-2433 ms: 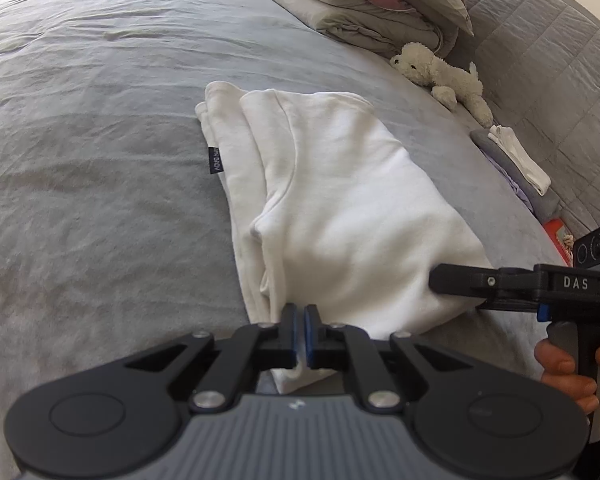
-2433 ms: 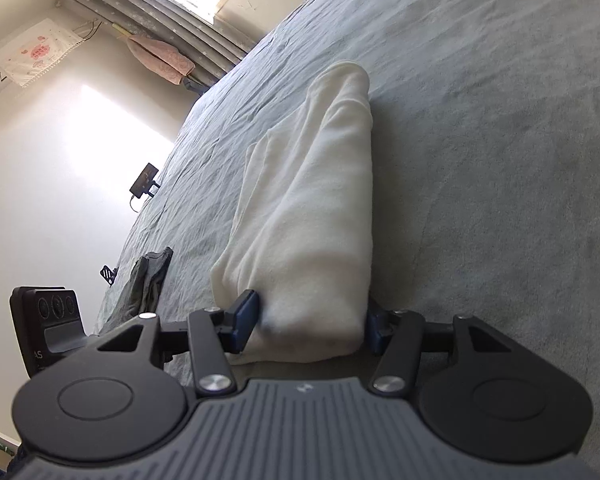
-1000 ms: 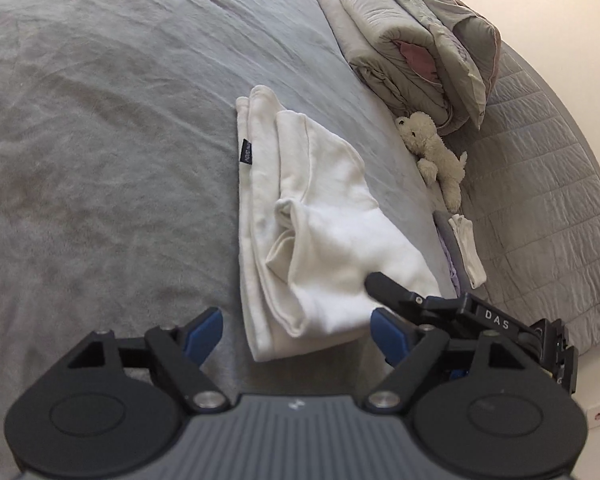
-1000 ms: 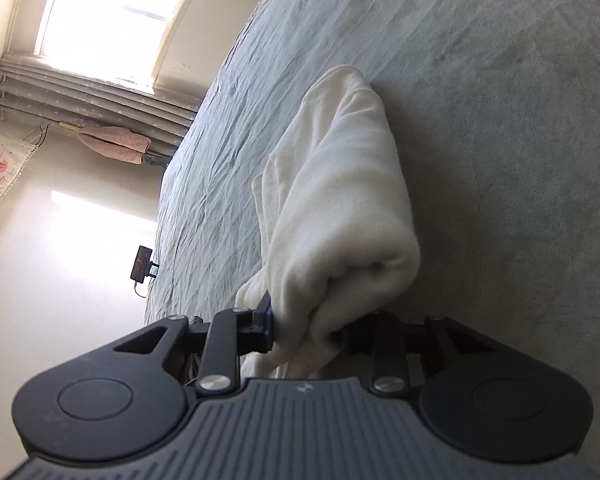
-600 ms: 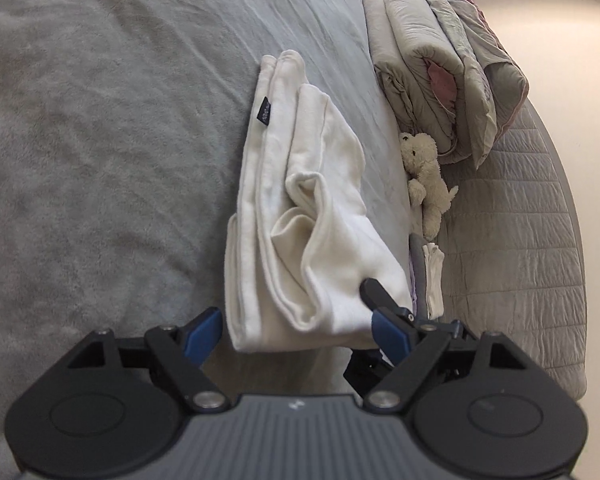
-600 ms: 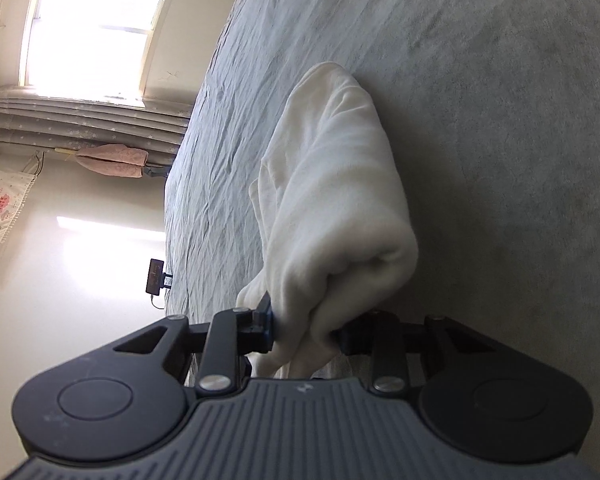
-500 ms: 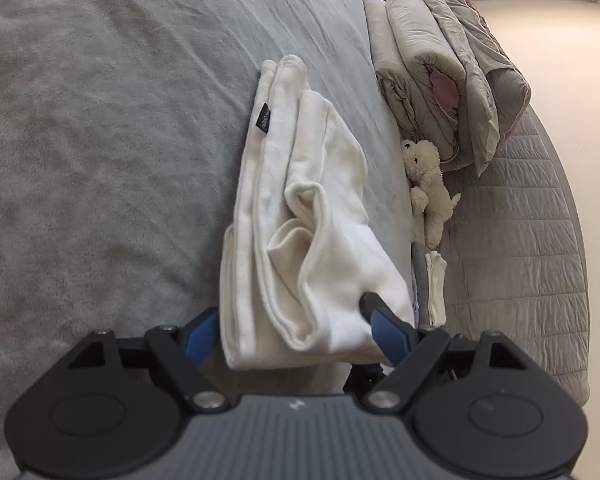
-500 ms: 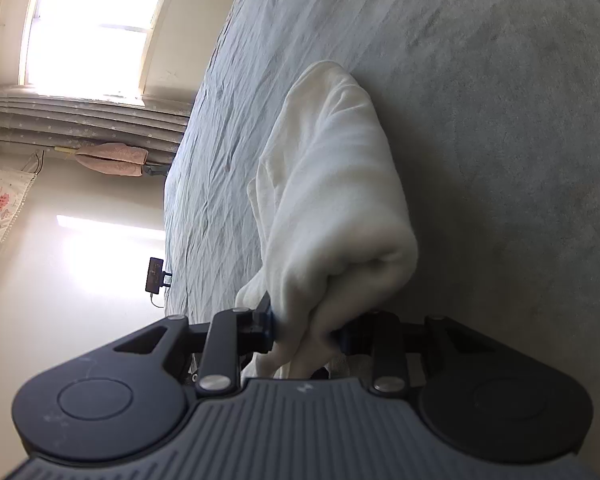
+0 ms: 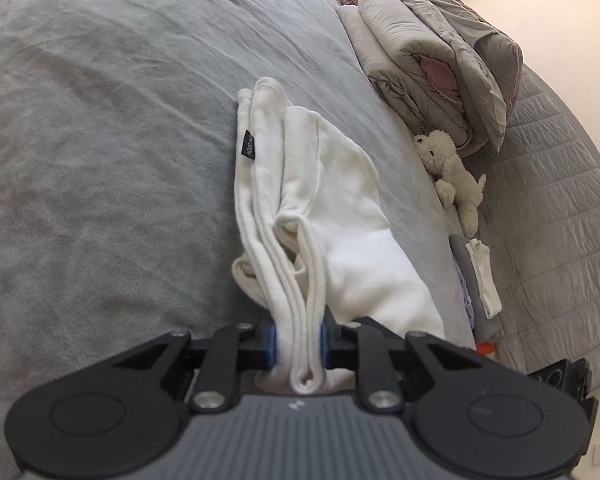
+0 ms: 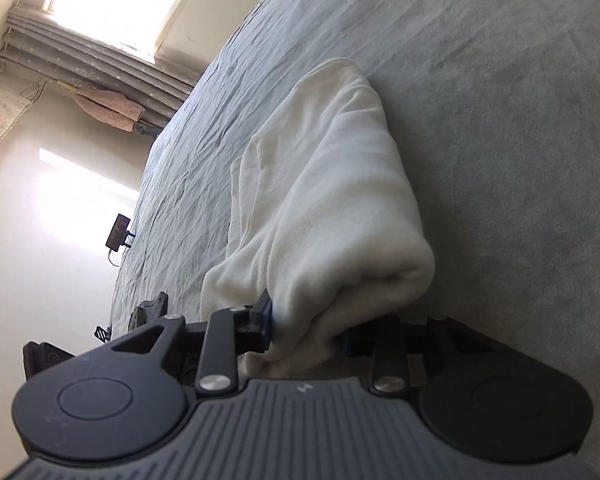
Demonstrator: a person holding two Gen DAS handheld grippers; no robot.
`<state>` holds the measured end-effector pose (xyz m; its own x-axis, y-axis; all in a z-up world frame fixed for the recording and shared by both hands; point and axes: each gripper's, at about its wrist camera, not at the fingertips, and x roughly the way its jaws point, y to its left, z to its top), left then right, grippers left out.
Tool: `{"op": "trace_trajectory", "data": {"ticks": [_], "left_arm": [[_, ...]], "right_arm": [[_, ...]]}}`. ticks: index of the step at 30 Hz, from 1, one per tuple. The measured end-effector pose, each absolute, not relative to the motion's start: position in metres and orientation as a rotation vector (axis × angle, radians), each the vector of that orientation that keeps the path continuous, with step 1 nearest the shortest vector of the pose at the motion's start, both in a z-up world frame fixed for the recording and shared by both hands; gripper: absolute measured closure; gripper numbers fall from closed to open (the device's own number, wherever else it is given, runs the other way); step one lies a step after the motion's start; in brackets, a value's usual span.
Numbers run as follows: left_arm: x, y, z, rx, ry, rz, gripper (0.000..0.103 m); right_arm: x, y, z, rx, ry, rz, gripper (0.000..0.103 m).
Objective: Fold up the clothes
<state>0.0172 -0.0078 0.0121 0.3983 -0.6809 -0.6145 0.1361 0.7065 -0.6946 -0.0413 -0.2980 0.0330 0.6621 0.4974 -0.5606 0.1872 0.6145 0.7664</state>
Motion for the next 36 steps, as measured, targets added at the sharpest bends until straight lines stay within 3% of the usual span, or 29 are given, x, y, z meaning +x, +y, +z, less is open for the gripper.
{"op": "trace_trajectory", "data": {"ticks": [13, 20, 36], "left_arm": [[0.018, 0.0, 0.012, -0.575, 1.065, -0.564, 0.083], [0.017, -0.004, 0.012, -0.534, 1.065, -0.553, 0.083], [0.014, -0.011, 0.014, -0.454, 1.037, -0.549, 0.082]], "right_arm": [[-0.038, -0.337, 0.027, 0.915, 0.915, 0.396, 0.056], [-0.042, -0.355, 0.041, 0.827, 0.787, 0.331, 0.036], [-0.034, -0.328, 0.023, 0.761, 0.816, 0.394, 0.035]]}}
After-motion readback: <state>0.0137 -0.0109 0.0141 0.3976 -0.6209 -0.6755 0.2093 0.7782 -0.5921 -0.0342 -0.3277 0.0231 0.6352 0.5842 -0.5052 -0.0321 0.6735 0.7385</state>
